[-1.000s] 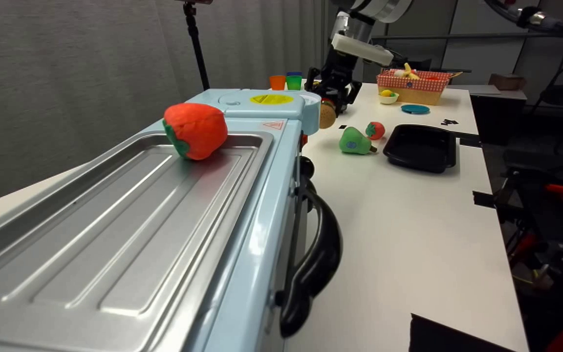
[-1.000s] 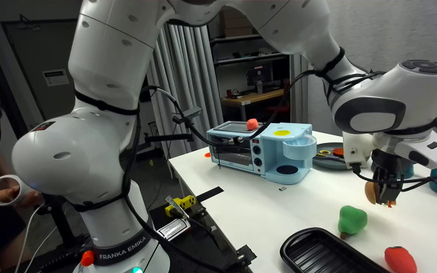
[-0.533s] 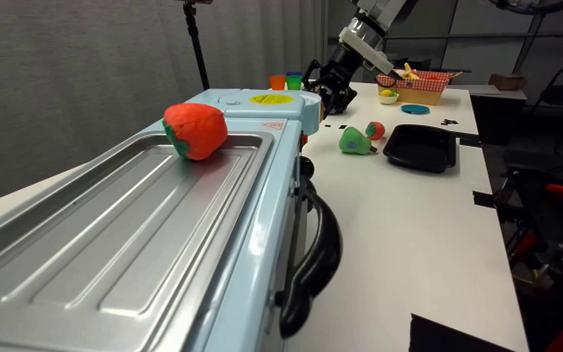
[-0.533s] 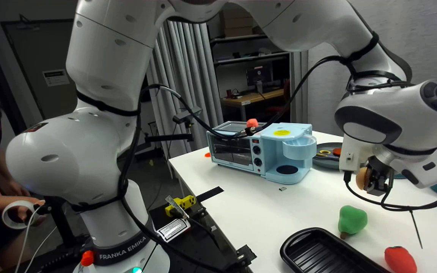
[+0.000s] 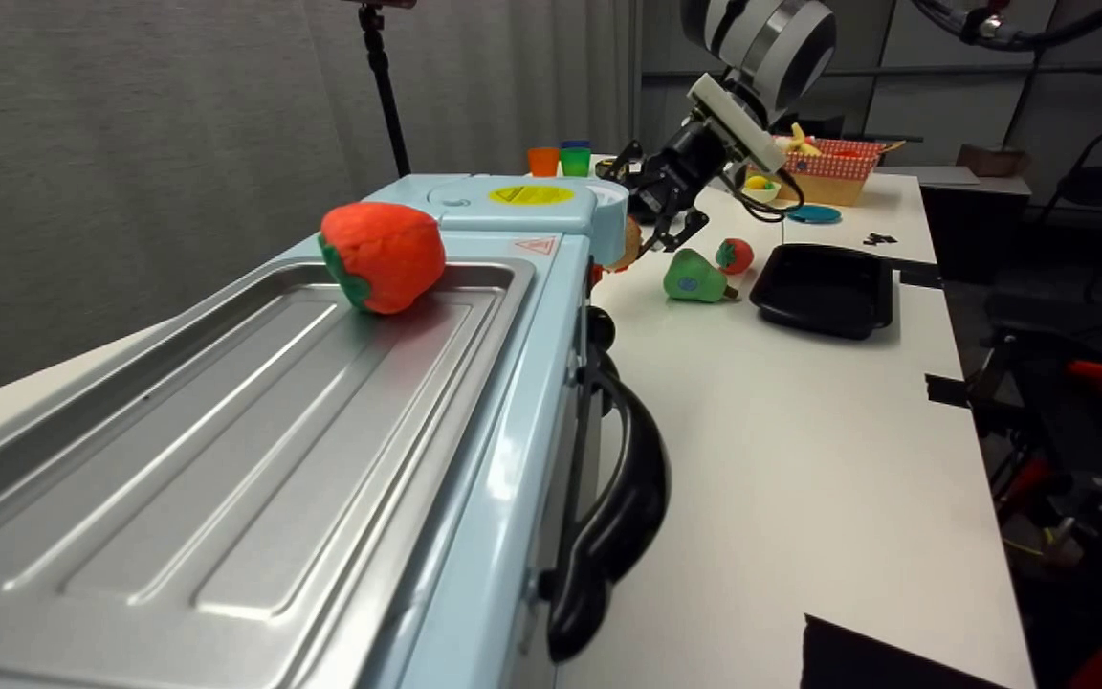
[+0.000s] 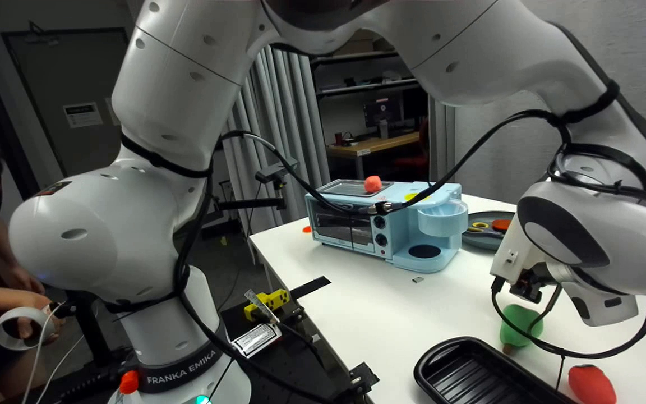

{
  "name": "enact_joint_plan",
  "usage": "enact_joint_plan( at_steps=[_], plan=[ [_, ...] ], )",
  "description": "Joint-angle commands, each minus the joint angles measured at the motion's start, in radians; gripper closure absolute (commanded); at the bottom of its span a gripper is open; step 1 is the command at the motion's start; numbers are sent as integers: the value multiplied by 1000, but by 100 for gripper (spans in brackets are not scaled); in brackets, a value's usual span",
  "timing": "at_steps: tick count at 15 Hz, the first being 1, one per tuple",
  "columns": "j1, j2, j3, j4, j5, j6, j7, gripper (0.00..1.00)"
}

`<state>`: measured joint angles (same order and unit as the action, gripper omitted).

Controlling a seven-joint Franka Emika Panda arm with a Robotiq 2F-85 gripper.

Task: Stand the sandwich plush toy and the pear plush toy upright, then place the strawberry plush toy on the tray

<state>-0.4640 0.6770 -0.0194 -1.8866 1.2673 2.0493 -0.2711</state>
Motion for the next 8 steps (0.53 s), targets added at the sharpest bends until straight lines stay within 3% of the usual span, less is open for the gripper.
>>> enact_joint_plan(
  at_steps=[1,8],
  plan=[
    [10,45,-69,52,18,-178,72,53],
    [36,101,-151,116,-30,-359,271,53]
  ],
)
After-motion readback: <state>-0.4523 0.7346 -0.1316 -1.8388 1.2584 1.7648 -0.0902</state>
